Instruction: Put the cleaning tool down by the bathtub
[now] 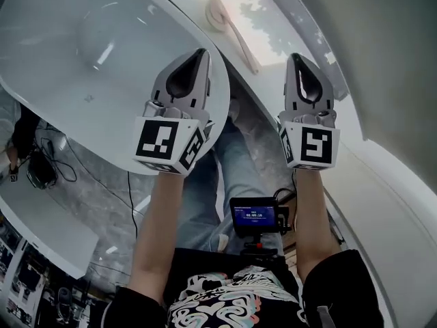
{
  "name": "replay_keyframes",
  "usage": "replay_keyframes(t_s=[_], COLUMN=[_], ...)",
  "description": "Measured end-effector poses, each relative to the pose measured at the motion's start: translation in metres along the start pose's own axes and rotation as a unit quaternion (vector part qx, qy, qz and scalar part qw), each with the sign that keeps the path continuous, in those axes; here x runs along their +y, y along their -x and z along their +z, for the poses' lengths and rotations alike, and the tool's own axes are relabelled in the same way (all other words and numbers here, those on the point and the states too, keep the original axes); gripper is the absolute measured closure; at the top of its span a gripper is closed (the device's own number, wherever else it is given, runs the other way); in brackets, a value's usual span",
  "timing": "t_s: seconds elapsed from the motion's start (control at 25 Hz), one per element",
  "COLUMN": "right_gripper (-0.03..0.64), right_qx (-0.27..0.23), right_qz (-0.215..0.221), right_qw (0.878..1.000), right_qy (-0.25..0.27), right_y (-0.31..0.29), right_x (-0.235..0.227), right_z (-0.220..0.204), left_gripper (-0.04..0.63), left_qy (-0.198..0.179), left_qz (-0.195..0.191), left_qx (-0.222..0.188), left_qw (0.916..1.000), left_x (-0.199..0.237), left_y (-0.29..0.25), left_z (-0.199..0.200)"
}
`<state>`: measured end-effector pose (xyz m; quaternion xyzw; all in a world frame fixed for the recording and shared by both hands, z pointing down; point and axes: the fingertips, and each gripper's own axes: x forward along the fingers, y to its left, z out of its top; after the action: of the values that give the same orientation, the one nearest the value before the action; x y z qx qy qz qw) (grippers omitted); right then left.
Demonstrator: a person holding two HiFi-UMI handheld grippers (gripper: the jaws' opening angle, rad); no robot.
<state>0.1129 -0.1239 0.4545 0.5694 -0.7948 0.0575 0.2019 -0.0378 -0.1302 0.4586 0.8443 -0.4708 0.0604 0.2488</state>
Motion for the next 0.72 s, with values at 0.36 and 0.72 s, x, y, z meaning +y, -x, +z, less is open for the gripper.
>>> replay_keyframes(t_s=[0.36, 0.72], right_gripper=[0.591, 0.591], right_qx=[-0.024, -0.048], right_qz=[-0.007, -0.004], right_qw=[1.0, 0.999], right_qy=[0.005, -0.009], right_y=[0.086, 0.153], right_x=[0.029, 0.059], right_z=[0.094, 0.165], left_gripper=[0.58, 0.58], left_qy=[-0.078, -0.11], left_qz=[-0.02, -0.005], left_qx=[-0.041, -0.081], left_qw=[0.996, 0.9906], left_x=[-0.03, -0.043], left_y=[0.106, 0.186], left_z=[0.085, 0.165])
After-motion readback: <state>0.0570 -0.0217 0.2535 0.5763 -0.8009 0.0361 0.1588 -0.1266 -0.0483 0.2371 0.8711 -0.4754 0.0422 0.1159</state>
